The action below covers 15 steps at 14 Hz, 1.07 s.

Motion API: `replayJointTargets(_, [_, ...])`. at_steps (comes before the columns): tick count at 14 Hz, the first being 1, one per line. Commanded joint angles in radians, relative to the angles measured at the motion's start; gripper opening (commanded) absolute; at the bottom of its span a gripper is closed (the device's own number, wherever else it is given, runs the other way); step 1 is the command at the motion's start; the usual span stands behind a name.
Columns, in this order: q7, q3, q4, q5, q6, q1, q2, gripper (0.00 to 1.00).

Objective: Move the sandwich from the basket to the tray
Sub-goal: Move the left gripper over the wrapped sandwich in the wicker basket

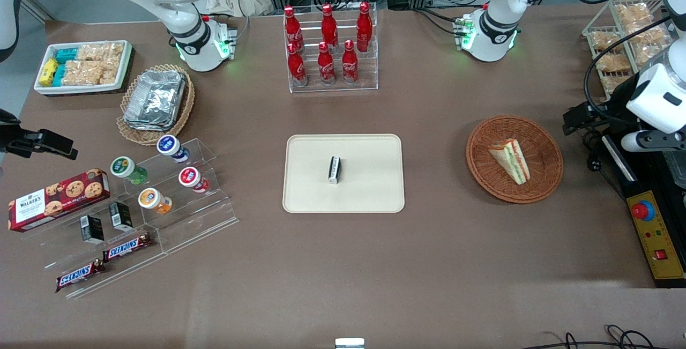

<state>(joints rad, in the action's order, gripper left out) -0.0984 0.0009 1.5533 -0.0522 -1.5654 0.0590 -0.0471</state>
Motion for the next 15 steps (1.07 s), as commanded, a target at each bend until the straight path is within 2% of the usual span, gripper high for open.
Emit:
replayJointTargets(1, [-0.007,-0.001,-0.032,0.000,0.007,-0.001,-0.014,0.99])
replayJointTargets(3, [-0.010,-0.002,-0.056,0.029,0.011,0.001,-0.028,0.99])
replayJointTargets(5, [-0.047,-0.001,-0.053,0.017,0.019,-0.001,-0.034,0.99])
replayJointTargets(10, [-0.534,-0.001,0.031,0.049,0.021,0.001,-0.031,0.99])
replayJointTargets(11, [-0.599,-0.002,0.065,0.081,0.019,0.002,-0.021,0.99])
replayJointTargets(13, [-0.647,-0.009,0.170,0.087,-0.013,0.002,0.038,0.99])
replayJointTargets(15, [-0.643,-0.009,0.377,0.092,-0.176,0.002,0.158,0.99])
